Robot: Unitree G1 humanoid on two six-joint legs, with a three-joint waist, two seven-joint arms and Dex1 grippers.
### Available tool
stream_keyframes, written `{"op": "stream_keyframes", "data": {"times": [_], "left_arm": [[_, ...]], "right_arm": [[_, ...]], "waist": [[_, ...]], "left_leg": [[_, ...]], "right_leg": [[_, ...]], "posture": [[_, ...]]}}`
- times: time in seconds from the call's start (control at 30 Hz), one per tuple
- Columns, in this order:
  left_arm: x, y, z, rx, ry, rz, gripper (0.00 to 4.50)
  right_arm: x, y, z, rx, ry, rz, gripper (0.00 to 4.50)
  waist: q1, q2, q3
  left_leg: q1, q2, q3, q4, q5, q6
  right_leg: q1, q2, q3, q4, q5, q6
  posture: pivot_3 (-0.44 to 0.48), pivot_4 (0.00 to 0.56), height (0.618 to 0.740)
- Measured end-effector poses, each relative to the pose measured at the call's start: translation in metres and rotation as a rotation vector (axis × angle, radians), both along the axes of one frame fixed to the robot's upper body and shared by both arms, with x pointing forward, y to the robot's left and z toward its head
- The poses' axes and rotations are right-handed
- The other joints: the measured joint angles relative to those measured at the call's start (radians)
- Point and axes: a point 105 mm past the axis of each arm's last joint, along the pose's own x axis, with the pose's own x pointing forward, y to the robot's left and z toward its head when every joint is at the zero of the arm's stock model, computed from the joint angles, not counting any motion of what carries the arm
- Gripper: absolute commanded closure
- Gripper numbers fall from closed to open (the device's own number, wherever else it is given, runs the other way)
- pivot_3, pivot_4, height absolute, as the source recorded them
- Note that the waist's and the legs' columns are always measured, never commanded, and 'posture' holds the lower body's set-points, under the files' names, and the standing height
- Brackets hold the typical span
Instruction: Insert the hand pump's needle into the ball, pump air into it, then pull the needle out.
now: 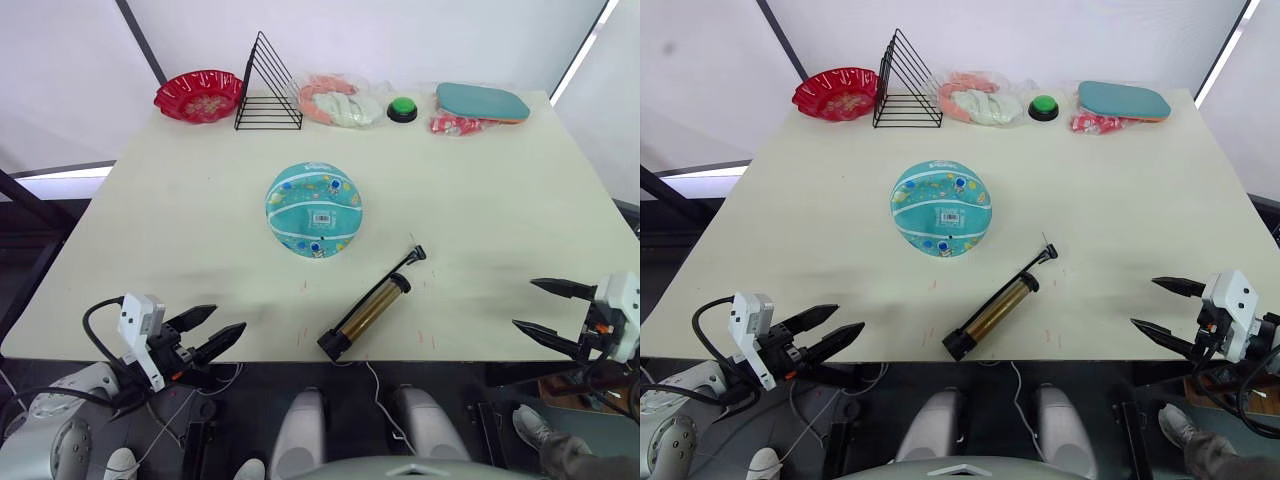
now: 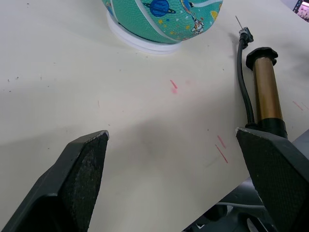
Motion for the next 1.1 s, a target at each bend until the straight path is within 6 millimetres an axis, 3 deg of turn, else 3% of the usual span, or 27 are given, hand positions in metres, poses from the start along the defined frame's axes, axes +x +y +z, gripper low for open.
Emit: {"op": "stream_keyframes", "data": {"times": [0.13,0.3,0.4,0.53,0.6,0.83,0.87,0.9,0.93,1.0,1.03,1.07,1.1], "left_arm": [[0.005,-0.005,0.009,0.016,0.013,-0.061,0.0],[0.017,-0.031,0.056,0.122,-0.074,-0.289,0.0],[0.017,-0.049,0.055,0.125,-0.036,-0.382,0.0],[0.026,-0.08,0.068,0.178,-0.075,-0.497,0.0],[0.032,-0.085,0.071,0.196,-0.063,-0.491,0.0],[0.064,-0.137,0.078,0.303,0.101,-0.514,0.0],[0.067,-0.143,0.073,0.327,0.12,-0.517,0.41],[0.068,-0.144,0.072,0.33,0.122,-0.518,0.41],[0.073,-0.155,0.066,0.352,0.142,-0.524,0.65],[0.075,-0.163,0.062,0.372,0.155,-0.538,1.41],[0.076,-0.164,0.06,0.386,0.162,-0.541,1.58],[0.079,-0.166,0.057,0.4,0.169,-0.536,2.23],[0.084,-0.17,0.054,0.418,0.171,-0.529,2.23]], "right_arm": [[0.001,0.007,0.005,0.044,-0.017,0.015,0.16],[0.001,0.028,0.029,0.081,-0.084,0.108,0.16],[-0.002,0.03,0.031,0.08,-0.061,0.116,0.16],[-0.005,0.033,0.053,0.035,-0.097,0.124,0.16],[-0.008,0.034,0.058,0.032,-0.101,0.122,0.16],[-0.015,0.04,0.08,0.02,-0.123,0.096,0.16],[-0.015,0.041,0.08,0.021,-0.116,0.086,0.0],[-0.015,0.041,0.08,0.022,-0.116,0.085,0.0],[-0.015,0.043,0.081,0.024,-0.115,0.076,0.0],[-0.016,0.049,0.084,0.022,-0.124,0.087,0.0],[-0.015,0.05,0.085,0.023,-0.127,0.088,0.0],[-0.014,0.05,0.086,0.025,-0.126,0.08,0.0],[-0.013,0.051,0.086,0.029,-0.125,0.076,0.0]], "waist": [[0.002,0.0,0.0],[0.002,0.002,-0.001],[0.0,0.002,0.0],[0.003,0.002,-0.001],[0.002,0.002,-0.001],[-0.002,0.001,0.0],[-0.004,0.001,0.0],[-0.004,0.001,0.0],[-0.002,0.0,0.0],[-0.003,0.0,0.0],[-0.004,0.0,0.0],[-0.004,0.001,0.0],[-0.001,0.001,0.0]], "left_leg": [[-0.001,0.0,-0.001,0.001,0.0,0.0],[-0.001,0.0,0.0,0.0,0.0,0.0],[-0.001,0.0,0.001,0.0,-0.001,-0.001],[0.0,0.0,0.0,0.001,-0.001,-0.001],[-0.001,0.0,0.0,0.001,-0.001,-0.001],[-0.003,-0.004,-0.002,0.003,0.0,-0.001],[-0.003,-0.004,-0.002,0.003,0.0,-0.001],[-0.003,-0.004,-0.002,0.003,0.0,-0.001],[-0.003,-0.004,-0.002,0.003,0.0,0.0],[-0.002,-0.004,-0.002,0.004,0.0,0.0],[-0.002,-0.004,-0.002,0.003,0.0,0.0],[-0.002,-0.004,-0.002,0.003,0.0,0.0],[-0.002,-0.004,-0.002,0.003,0.0,0.0]], "right_leg": [[0.0,0.0,-0.001,0.001,0.0,0.0],[0.0,0.0,0.0,-0.001,0.0,0.0],[0.0,0.0,0.001,-0.001,0.0,0.001],[0.0,0.001,0.001,0.001,0.0,0.001],[0.0,0.001,0.001,0.001,0.0,0.001],[0.002,0.002,0.005,0.0,0.002,0.008],[0.002,0.002,0.006,0.0,0.002,0.008],[0.001,0.002,0.006,0.001,0.002,0.008],[0.001,0.002,0.005,0.001,0.002,0.008],[0.001,0.003,0.006,0.001,0.002,0.008],[0.001,0.003,0.006,0.001,0.002,0.008],[0.001,0.003,0.006,0.001,0.002,0.008],[0.001,0.003,0.006,0.001,0.002,0.008]], "posture": [[0.0,0.15,0.74],[0.0,0.15,0.74],[0.0,0.15,0.74],[0.0,0.15,0.74],[0.0,0.15,0.74],[0.0,0.15,0.74],[0.0,0.15,0.74],[0.0,0.15,0.74],[0.0,0.15,0.74],[0.0,0.15,0.74],[0.0,0.15,0.74],[0.0,0.15,0.74],[0.0,0.15,0.74]]}}
